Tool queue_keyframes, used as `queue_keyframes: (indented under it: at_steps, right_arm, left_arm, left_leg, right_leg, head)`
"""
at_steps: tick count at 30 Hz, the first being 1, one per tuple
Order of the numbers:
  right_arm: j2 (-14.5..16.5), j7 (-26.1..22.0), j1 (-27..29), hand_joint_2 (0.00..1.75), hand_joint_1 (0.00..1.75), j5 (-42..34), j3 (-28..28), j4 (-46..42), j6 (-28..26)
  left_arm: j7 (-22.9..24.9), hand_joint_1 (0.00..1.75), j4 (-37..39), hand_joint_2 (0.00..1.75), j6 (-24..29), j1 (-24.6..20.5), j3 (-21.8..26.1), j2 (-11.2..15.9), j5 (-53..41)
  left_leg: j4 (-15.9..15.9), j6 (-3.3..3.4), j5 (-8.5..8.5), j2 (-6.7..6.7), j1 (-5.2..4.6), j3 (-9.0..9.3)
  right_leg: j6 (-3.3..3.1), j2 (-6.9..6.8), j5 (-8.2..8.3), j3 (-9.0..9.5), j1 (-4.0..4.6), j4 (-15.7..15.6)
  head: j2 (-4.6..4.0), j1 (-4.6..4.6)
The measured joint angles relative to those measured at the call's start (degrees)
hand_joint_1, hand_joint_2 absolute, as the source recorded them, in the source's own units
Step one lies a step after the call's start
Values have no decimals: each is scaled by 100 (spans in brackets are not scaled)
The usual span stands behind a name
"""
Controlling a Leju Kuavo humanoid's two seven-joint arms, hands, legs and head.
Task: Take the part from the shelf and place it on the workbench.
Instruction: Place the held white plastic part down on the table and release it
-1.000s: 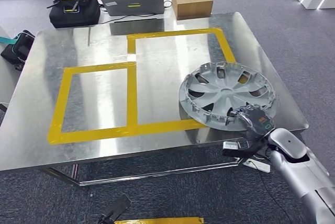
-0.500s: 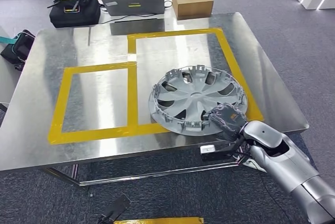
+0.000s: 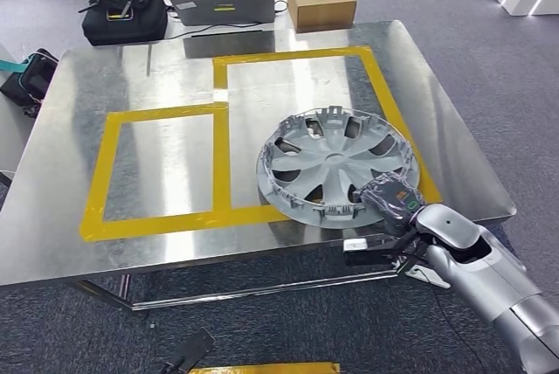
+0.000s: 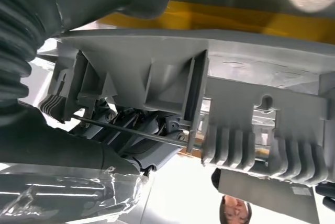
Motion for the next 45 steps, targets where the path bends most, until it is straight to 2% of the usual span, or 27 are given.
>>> queue_keyframes:
  at_steps: [8, 17, 24, 32, 37, 44, 45]
  right_arm:
    - [-48, -123, -106, 175, 175, -46, -138, 408, -118]
    - [525, -26, -899, 175, 175, 3, -216, 1840, -103]
    - [782, -283, -1174, 175, 175, -22, -277, 2493, -321]
    - [1126, -724, -1065, 175, 175, 165, -195, 2373, -387]
    - [1323, -716, -981, 175, 175, 254, 49, 1997, -221]
    - [1382, -583, -989, 175, 175, 158, 274, 1797, -24]
    - [1381, -559, -990, 175, 131, 149, 293, 1798, -26]
  left_arm:
    - [34, 0, 0, 175, -83, 0, -121, 11, -89]
    - [62, 0, 0, 175, -193, -103, -310, -46, -169]
    - [98, 0, 0, 175, -198, -115, -386, -57, -169]
    - [190, 0, 0, 175, -178, -109, -423, -28, -187]
    - [162, 0, 0, 175, -236, -122, -467, -47, -198]
    - [103, 0, 0, 175, -254, -138, -523, -98, -197]
    - [103, 0, 0, 175, -250, -137, -525, -99, -197]
  left_leg:
    - [0, 0, 0, 0, 0, -1]
    - [0, 15, 17, -4, -1, -1]
    - [0, 14, 17, -4, -1, -1]
    - [0, 14, 17, -1, 0, -1]
    - [0, 14, 17, 1, 0, -1]
    - [0, 14, 17, -2, -1, -1]
    - [0, 14, 17, -2, -2, -1]
  right_leg:
    - [5, 0, 4, 6, -2, -1]
    - [10, -6, 15, 8, -2, -1]
    - [10, -5, 16, 9, -2, -2]
    - [9, 0, 16, 6, -1, -2]
    - [9, 3, 16, 3, 0, -2]
    - [9, -2, 16, 8, -1, -6]
    - [9, -1, 16, 8, -1, -7]
  head:
    - [1, 1]
    - [1, 0]
    - [0, 0]
    - [1, -1]
    - [1, -1]
    - [1, 0]
    - [1, 0]
